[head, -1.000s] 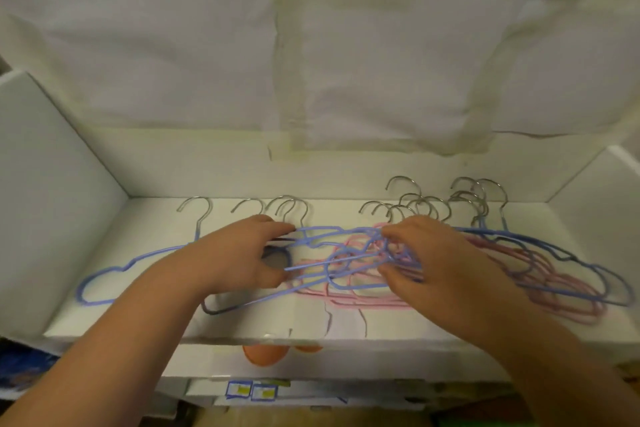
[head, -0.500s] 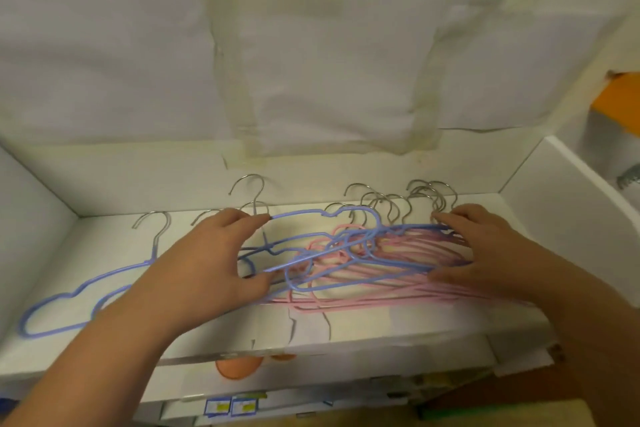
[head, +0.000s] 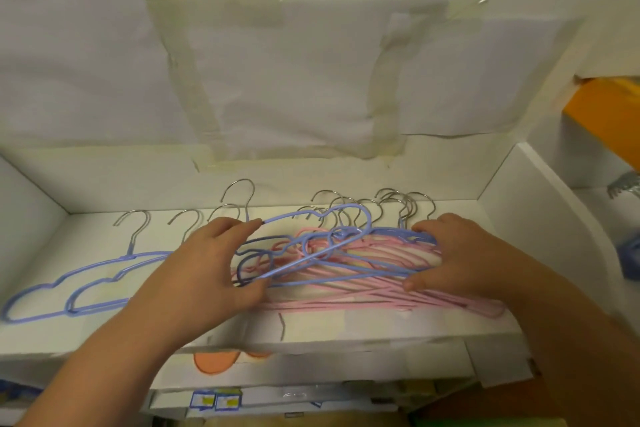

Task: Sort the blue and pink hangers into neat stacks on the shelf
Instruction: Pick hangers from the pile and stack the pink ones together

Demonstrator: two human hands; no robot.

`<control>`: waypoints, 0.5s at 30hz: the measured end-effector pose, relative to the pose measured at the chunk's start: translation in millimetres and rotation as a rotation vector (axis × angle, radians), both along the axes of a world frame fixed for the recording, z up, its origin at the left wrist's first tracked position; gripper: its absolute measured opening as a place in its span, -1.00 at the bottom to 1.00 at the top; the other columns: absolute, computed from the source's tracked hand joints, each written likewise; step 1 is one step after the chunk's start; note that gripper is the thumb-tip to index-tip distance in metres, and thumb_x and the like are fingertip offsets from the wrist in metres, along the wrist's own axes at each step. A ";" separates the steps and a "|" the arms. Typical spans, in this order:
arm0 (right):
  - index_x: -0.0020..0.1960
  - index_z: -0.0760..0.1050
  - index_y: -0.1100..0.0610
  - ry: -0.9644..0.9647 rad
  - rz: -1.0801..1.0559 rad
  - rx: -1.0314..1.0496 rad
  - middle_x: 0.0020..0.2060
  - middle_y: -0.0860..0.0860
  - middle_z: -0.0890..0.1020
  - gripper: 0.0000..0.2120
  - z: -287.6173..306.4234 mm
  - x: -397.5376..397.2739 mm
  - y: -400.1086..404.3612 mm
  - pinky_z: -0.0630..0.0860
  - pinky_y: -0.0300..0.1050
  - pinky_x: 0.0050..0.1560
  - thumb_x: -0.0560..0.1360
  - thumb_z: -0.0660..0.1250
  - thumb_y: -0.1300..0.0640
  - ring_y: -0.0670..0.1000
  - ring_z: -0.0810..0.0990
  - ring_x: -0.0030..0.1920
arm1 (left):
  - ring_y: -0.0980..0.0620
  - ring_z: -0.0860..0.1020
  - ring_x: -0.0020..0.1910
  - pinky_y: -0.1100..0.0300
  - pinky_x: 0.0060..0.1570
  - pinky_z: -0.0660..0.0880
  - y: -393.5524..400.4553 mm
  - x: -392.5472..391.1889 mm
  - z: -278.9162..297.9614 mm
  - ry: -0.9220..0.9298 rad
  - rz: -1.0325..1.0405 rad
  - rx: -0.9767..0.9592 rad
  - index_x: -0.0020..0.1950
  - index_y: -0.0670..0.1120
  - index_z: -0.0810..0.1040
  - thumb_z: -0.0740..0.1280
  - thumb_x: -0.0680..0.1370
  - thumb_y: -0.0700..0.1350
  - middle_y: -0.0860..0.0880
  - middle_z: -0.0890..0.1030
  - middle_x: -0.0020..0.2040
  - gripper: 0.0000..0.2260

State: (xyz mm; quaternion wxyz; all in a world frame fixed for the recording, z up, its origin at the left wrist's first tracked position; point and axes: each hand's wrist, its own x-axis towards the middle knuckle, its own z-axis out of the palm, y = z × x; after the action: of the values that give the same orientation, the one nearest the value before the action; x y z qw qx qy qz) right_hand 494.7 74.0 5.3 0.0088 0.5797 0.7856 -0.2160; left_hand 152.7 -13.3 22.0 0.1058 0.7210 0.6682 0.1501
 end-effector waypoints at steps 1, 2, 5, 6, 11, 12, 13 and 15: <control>0.40 0.31 -0.15 -0.002 0.003 -0.009 0.10 -0.10 0.38 -0.03 0.2 1.7 0.1 0.36 -0.10 0.16 0.07 0.41 -0.50 -0.05 0.36 0.16 | 0.14 0.46 0.17 0.21 0.08 0.44 -2.3 4.1 0.4 0.001 0.017 0.002 0.45 0.16 0.34 0.28 0.27 0.28 0.19 0.42 0.23 -0.26; 0.38 0.32 -0.17 0.003 0.010 -0.013 0.08 -0.10 0.38 -0.08 0.9 3.0 -0.7 0.36 -0.11 0.12 0.10 0.42 -0.48 -0.06 0.35 0.14 | 0.13 0.46 0.19 0.20 0.08 0.45 -5.3 8.7 1.2 0.004 0.033 0.001 0.46 0.16 0.33 0.36 0.30 0.24 0.18 0.42 0.25 -0.27; 0.30 0.38 -0.19 0.061 0.022 0.055 -0.02 -0.15 0.37 -0.10 2.3 9.3 -2.0 0.35 -0.13 0.08 0.04 0.38 -0.51 -0.05 0.37 0.13 | 0.11 0.46 0.22 0.20 0.07 0.44 -14.4 21.4 0.9 0.018 0.088 0.017 0.47 0.16 0.32 0.47 0.36 0.15 0.17 0.41 0.27 -0.30; 0.31 0.38 -0.16 0.078 0.020 0.094 -0.02 -0.16 0.36 -0.06 2.8 11.0 -2.1 0.36 -0.12 0.12 0.01 0.34 -0.53 -0.05 0.37 0.13 | 0.12 0.45 0.23 0.20 0.08 0.44 -17.8 25.0 1.1 0.028 0.109 0.022 0.47 0.16 0.31 0.47 0.36 0.16 0.17 0.41 0.28 -0.30; 0.39 0.34 -0.08 0.141 0.021 0.225 0.08 -0.12 0.33 -0.03 7.2 12.2 -11.0 0.36 -0.10 0.24 0.08 0.46 -0.44 -0.05 0.32 0.20 | 0.13 0.45 0.20 0.16 0.06 0.44 -40.3 33.5 0.6 0.034 0.250 0.054 0.46 0.17 0.32 0.45 0.35 0.16 0.20 0.40 0.24 -0.30; 0.38 0.34 -0.08 0.158 0.028 0.243 0.09 -0.13 0.33 -0.04 7.3 12.4 -13.6 0.35 -0.11 0.24 0.08 0.46 -0.44 -0.05 0.31 0.20 | 0.12 0.45 0.20 0.14 0.06 0.45 -45.3 33.6 1.0 0.037 0.291 0.061 0.46 0.17 0.32 0.46 0.36 0.15 0.19 0.41 0.23 -0.31; 0.38 0.34 -0.09 0.171 0.043 0.260 0.09 -0.14 0.32 -0.04 6.7 12.5 -16.1 0.35 -0.12 0.24 0.08 0.45 -0.45 -0.05 0.31 0.19 | 0.11 0.46 0.22 0.11 0.08 0.46 -50.5 33.2 1.7 0.045 0.335 0.063 0.46 0.16 0.32 0.45 0.36 0.17 0.17 0.42 0.25 -0.30; 0.38 0.35 -0.07 0.181 0.063 0.284 0.08 -0.15 0.32 -0.03 4.6 11.8 -20.8 0.33 -0.14 0.23 0.08 0.44 -0.46 -0.05 0.32 0.19 | 0.07 0.46 0.25 0.04 0.14 0.49 -61.0 31.1 4.5 0.079 0.408 0.059 0.48 0.13 0.30 0.45 0.35 0.20 0.11 0.42 0.31 -0.28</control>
State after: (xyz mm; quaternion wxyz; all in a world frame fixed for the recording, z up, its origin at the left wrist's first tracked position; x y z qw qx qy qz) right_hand 506.5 53.2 9.9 -0.1371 0.5283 0.8237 -0.1536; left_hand 183.8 -74.4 26.4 0.0258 0.5787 0.7993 0.1597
